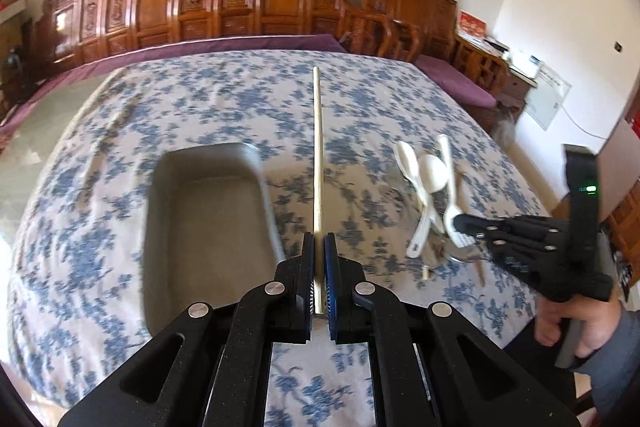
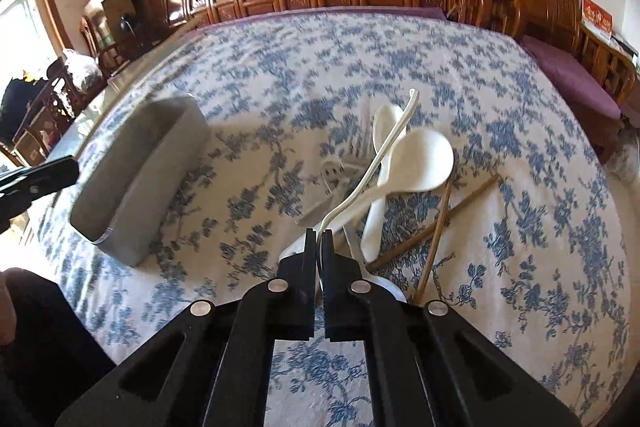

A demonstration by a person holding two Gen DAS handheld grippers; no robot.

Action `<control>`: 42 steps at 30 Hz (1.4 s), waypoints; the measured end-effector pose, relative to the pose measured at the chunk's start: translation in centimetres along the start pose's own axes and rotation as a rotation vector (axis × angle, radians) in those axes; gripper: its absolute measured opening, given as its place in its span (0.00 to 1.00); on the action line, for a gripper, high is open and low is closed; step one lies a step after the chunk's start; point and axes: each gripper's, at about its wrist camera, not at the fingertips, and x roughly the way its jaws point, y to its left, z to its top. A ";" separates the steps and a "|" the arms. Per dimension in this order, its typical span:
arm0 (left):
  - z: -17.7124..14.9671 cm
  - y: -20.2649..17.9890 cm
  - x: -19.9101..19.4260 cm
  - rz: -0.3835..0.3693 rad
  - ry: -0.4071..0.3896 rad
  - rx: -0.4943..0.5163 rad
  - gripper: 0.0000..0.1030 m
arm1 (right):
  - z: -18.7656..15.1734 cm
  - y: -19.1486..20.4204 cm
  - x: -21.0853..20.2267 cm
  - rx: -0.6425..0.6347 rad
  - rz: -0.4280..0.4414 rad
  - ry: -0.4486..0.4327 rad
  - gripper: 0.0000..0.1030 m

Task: Organize utensils
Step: 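Carry the chopstick into the grey tray and open the left tool while the right tool drops the spoon there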

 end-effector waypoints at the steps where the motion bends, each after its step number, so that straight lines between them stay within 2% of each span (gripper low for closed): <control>1: 0.0 0.4 -0.3 0.012 -0.001 -0.007 0.04 | 0.2 0.4 -0.5 -0.007 0.006 -0.009 0.03; 10: -0.3 3.2 -2.2 0.092 0.012 -0.030 0.04 | 1.8 4.4 -3.5 -0.076 0.078 -0.068 0.03; 13: -0.7 3.8 -1.3 0.118 0.052 -0.015 0.04 | 2.1 5.7 -3.8 -0.094 0.101 -0.077 0.03; 20: -1.7 5.6 2.1 0.126 0.164 -0.023 0.04 | 2.3 8.3 -3.2 -0.124 0.148 -0.068 0.03; 23: -2.2 6.2 3.1 0.128 0.180 -0.038 0.04 | 2.2 9.1 -2.7 -0.133 0.165 -0.058 0.03; 30: -2.2 7.3 3.7 0.103 0.164 -0.089 0.04 | 2.1 10.6 -1.7 -0.141 0.202 -0.048 0.03; 42: -1.8 8.9 3.2 0.102 0.131 -0.125 0.07 | 2.9 13.4 0.4 -0.168 0.231 -0.017 0.03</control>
